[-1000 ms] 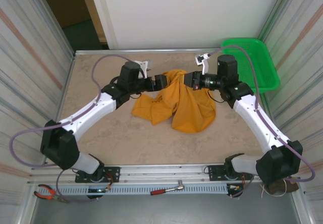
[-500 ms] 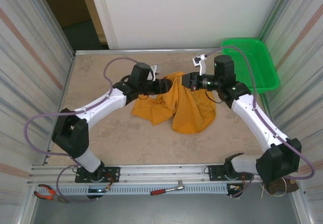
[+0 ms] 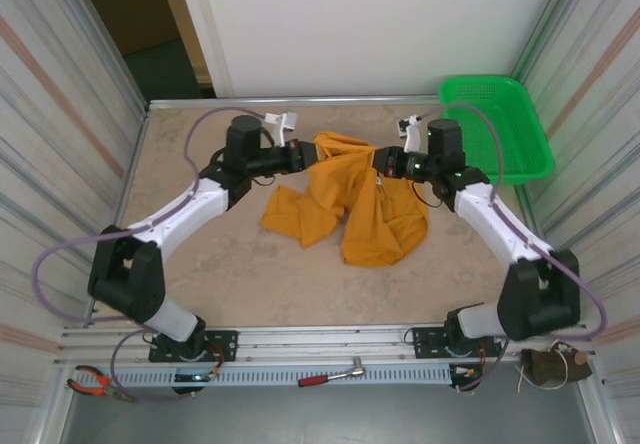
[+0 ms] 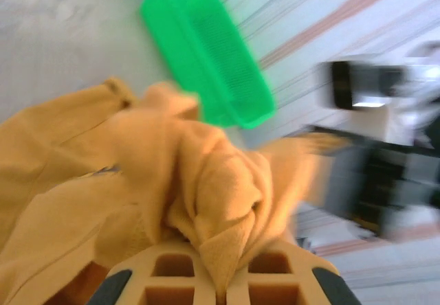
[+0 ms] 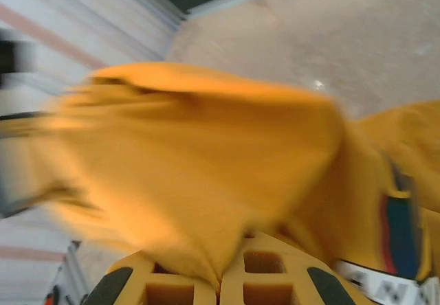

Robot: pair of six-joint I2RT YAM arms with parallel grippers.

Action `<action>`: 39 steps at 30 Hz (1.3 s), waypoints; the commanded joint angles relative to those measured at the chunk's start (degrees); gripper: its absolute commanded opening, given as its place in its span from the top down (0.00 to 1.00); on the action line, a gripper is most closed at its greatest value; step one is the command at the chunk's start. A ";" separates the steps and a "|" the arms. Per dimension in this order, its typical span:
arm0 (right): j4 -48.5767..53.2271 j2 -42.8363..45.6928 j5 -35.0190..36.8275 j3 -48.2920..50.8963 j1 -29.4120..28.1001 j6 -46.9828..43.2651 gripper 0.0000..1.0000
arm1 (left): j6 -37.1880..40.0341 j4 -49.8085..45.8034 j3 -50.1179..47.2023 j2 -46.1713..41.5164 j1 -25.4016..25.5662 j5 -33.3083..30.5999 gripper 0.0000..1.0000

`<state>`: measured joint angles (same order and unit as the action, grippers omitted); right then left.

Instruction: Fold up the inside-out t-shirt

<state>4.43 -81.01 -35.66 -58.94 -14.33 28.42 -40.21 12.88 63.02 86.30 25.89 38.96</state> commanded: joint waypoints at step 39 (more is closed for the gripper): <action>5.17 0.31 -14.09 -17.27 -5.63 -4.51 1.00 | -17.56 30.00 1.22 2.57 -6.70 16.41 1.00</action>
<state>12.84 -84.09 -43.83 -77.69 -21.80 21.34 -60.93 46.94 62.67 89.47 21.08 59.02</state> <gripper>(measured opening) 0.055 0.075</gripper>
